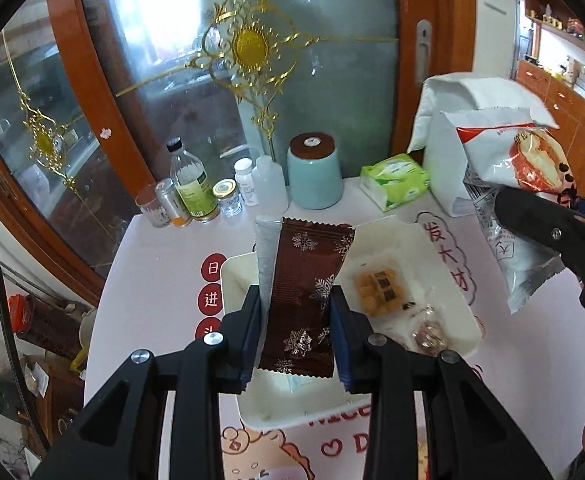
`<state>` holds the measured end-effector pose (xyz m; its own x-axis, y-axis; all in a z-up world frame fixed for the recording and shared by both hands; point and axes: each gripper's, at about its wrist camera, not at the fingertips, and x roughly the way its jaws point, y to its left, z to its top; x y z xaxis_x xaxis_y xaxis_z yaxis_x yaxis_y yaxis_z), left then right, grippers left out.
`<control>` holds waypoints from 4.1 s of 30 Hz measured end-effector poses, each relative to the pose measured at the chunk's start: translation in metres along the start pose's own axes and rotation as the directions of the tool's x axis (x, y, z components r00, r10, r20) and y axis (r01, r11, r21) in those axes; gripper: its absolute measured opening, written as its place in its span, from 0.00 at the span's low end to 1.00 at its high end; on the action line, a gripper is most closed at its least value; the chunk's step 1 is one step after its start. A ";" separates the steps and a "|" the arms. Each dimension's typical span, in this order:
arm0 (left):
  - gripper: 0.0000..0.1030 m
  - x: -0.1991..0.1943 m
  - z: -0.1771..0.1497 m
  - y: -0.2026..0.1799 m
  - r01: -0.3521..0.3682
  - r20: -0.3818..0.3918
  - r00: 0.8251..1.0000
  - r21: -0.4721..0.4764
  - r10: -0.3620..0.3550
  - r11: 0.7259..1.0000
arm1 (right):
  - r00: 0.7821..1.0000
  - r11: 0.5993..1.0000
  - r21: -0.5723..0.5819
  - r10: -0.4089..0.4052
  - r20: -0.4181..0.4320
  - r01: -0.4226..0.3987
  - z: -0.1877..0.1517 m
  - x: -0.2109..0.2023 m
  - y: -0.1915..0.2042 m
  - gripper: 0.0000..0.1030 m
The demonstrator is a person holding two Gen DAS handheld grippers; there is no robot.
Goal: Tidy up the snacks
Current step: 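Carry both packets to the white tray and release them inside, then withdraw both open tools from the tray back toward the snack pile, then grasp a clear bread-crumb packet with the left tool while the right tool grasps the beige cracker packet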
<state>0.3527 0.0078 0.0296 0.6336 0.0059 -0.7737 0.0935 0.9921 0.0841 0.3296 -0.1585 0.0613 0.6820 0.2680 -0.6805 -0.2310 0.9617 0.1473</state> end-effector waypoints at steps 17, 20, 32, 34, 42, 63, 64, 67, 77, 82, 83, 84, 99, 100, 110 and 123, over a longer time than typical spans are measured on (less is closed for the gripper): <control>0.92 0.114 -0.020 0.002 0.046 -0.236 0.969 -0.089 -0.066 0.995 | 0.978 0.999 0.027 -0.036 -0.204 0.043 -0.024 0.095 -0.018 0.58; 0.92 0.119 -0.025 0.007 0.041 -0.247 0.967 -0.107 -0.066 0.993 | 0.976 0.998 0.040 -0.039 -0.213 0.049 -0.027 0.096 -0.021 0.61; 0.92 0.102 -0.034 0.001 0.046 -0.227 0.972 -0.090 -0.066 0.995 | 0.971 0.997 0.074 -0.016 -0.238 0.035 -0.035 0.095 -0.024 0.62; 0.92 0.097 -0.035 0.000 0.045 -0.217 0.974 -0.079 -0.062 0.996 | 0.971 0.997 0.073 -0.010 -0.239 0.028 -0.036 0.093 -0.022 0.62; 0.92 0.076 -0.041 -0.003 0.031 -0.186 0.982 -0.051 -0.040 0.998 | 0.973 0.999 0.048 0.007 -0.233 0.005 -0.043 0.075 -0.013 0.62; 0.92 0.010 -0.060 -0.007 -0.027 -0.074 0.997 -0.057 0.023 0.998 | 0.976 0.999 -0.010 0.036 -0.214 -0.039 -0.068 0.017 -0.002 0.62; 0.92 0.007 -0.061 -0.007 -0.028 -0.069 0.997 -0.059 0.024 0.998 | 0.976 0.999 -0.013 0.039 -0.213 -0.042 -0.071 0.013 -0.002 0.62; 0.92 -0.004 -0.066 -0.009 -0.025 -0.054 0.998 -0.063 0.021 0.998 | 0.977 0.999 -0.016 0.047 -0.206 -0.052 -0.077 0.001 -0.003 0.61; 0.92 -0.044 -0.096 -0.028 0.047 -0.010 0.999 -0.046 -0.047 0.998 | 0.983 0.998 -0.027 0.056 -0.174 -0.062 -0.115 -0.046 -0.014 0.61; 0.92 -0.061 -0.118 -0.044 0.087 0.008 0.996 -0.015 -0.087 0.996 | 0.985 0.998 -0.020 0.049 -0.168 -0.053 -0.141 -0.066 -0.024 0.61; 0.92 -0.064 -0.124 -0.048 0.100 0.008 0.995 -0.007 -0.100 0.995 | 0.985 0.999 -0.023 0.042 -0.168 -0.046 -0.148 -0.069 -0.026 0.61; 0.92 -0.065 -0.129 -0.052 0.111 0.003 0.994 0.004 -0.111 0.994 | 0.985 0.999 -0.027 0.033 -0.169 -0.039 -0.154 -0.072 -0.028 0.61; 0.92 -0.047 -0.228 -0.095 0.247 -0.176 0.957 0.086 -0.229 0.965 | 0.959 0.994 -0.094 -0.071 -0.273 0.047 -0.260 -0.078 -0.053 0.61; 0.92 -0.042 -0.235 -0.097 0.256 -0.197 0.952 0.085 -0.236 0.963 | 0.957 0.992 -0.110 -0.085 -0.279 0.056 -0.266 -0.076 -0.053 0.61; 0.92 0.006 -0.295 -0.127 0.315 -0.390 0.875 0.012 -0.285 0.949 | 0.944 0.952 -0.300 -0.152 -0.295 0.059 -0.306 -0.036 -0.054 0.61; 0.92 0.049 -0.328 -0.139 0.258 -0.481 0.828 -0.128 -0.287 0.958 | 0.912 0.901 -0.433 -0.160 -0.379 -0.021 -0.322 0.025 -0.065 0.62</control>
<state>0.1192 -0.0884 -0.2258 0.1281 -0.2196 -0.9671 0.1549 0.9676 -0.1992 0.1381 -0.2331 -0.1967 0.3960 0.0686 -0.9157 -0.5234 0.8362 -0.1637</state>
